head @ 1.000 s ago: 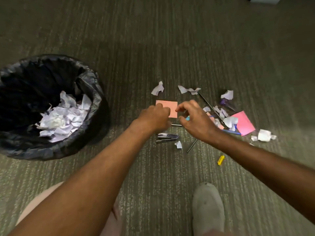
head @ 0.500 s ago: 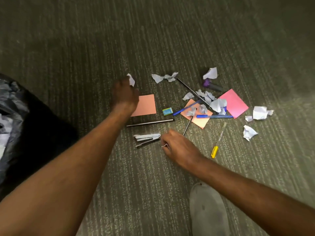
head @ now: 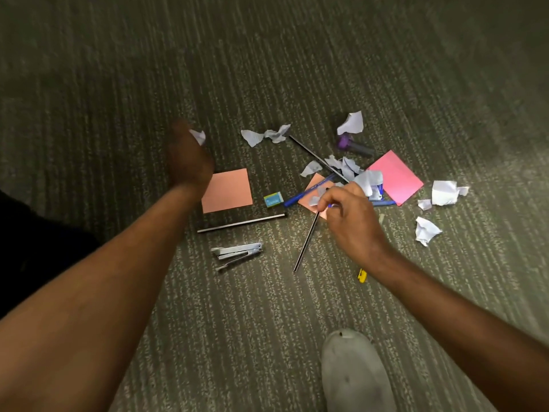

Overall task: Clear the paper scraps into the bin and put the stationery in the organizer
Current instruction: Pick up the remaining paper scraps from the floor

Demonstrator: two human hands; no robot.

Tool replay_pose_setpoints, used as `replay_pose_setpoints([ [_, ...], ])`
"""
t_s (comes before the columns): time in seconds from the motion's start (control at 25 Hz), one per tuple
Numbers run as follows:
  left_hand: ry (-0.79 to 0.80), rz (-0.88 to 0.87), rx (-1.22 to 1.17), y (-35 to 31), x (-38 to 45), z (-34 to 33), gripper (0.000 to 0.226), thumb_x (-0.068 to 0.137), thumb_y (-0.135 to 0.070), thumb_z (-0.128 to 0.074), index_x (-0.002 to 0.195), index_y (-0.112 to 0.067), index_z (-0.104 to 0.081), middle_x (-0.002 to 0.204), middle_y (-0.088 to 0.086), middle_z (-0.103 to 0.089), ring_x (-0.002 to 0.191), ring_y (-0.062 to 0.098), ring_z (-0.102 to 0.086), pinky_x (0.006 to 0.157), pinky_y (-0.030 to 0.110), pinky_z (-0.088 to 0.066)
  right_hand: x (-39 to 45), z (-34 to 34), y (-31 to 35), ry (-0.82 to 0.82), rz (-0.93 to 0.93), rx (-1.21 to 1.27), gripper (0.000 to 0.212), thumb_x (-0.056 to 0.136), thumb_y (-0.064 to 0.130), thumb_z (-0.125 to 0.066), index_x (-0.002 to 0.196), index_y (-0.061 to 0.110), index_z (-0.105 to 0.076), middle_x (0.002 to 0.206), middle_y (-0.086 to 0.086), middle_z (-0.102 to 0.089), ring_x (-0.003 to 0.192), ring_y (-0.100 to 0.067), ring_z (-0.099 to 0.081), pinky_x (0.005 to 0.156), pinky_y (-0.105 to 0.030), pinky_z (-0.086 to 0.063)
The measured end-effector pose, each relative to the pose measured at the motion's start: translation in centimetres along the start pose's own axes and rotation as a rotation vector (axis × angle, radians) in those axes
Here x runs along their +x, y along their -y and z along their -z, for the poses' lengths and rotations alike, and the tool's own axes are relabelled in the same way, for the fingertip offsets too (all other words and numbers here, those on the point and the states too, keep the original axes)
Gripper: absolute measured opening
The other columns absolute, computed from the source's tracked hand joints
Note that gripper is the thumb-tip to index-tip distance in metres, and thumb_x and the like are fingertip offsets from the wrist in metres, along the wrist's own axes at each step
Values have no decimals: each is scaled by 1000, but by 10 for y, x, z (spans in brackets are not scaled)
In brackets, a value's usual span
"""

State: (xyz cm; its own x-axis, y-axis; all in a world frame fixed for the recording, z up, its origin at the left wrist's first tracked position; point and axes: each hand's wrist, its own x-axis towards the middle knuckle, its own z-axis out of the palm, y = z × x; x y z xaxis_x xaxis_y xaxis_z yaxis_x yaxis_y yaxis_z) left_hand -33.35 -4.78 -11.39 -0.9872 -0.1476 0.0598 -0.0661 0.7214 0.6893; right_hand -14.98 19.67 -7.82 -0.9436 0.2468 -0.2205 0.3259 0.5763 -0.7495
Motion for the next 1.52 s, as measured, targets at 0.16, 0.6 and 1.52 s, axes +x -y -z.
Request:
replay_pose_setpoints([
  [0.16, 88, -115, 20, -31, -6, -16, 23, 91, 1, -46, 98, -2, -67, 106, 21, -67, 103, 34, -61, 89, 37, -45, 17, 7, -4, 13, 48, -166, 22, 99, 8, -46, 99, 22, -64, 104, -1, -61, 81, -18, -60, 70, -40, -53],
  [0.6, 378, -189, 157, -61, -3, -64, 32, 97, -41, -59, 101, -9, -66, 114, 23, -60, 107, 37, -56, 89, 42, -46, 29, 3, -26, 7, 226, -417, 9, 97, 31, -65, 99, 23, -64, 96, 6, -51, 86, -15, -59, 64, -30, -41],
  [1.52, 584, -139, 171, -93, -67, -97, 10, 95, -34, -63, 92, -26, -57, 109, 4, -62, 92, 25, -59, 72, 35, -47, 61, 59, -60, -6, -89, -439, 36, 93, 39, -70, 118, 14, -64, 104, -6, -53, 90, -28, -58, 73, -36, -46],
])
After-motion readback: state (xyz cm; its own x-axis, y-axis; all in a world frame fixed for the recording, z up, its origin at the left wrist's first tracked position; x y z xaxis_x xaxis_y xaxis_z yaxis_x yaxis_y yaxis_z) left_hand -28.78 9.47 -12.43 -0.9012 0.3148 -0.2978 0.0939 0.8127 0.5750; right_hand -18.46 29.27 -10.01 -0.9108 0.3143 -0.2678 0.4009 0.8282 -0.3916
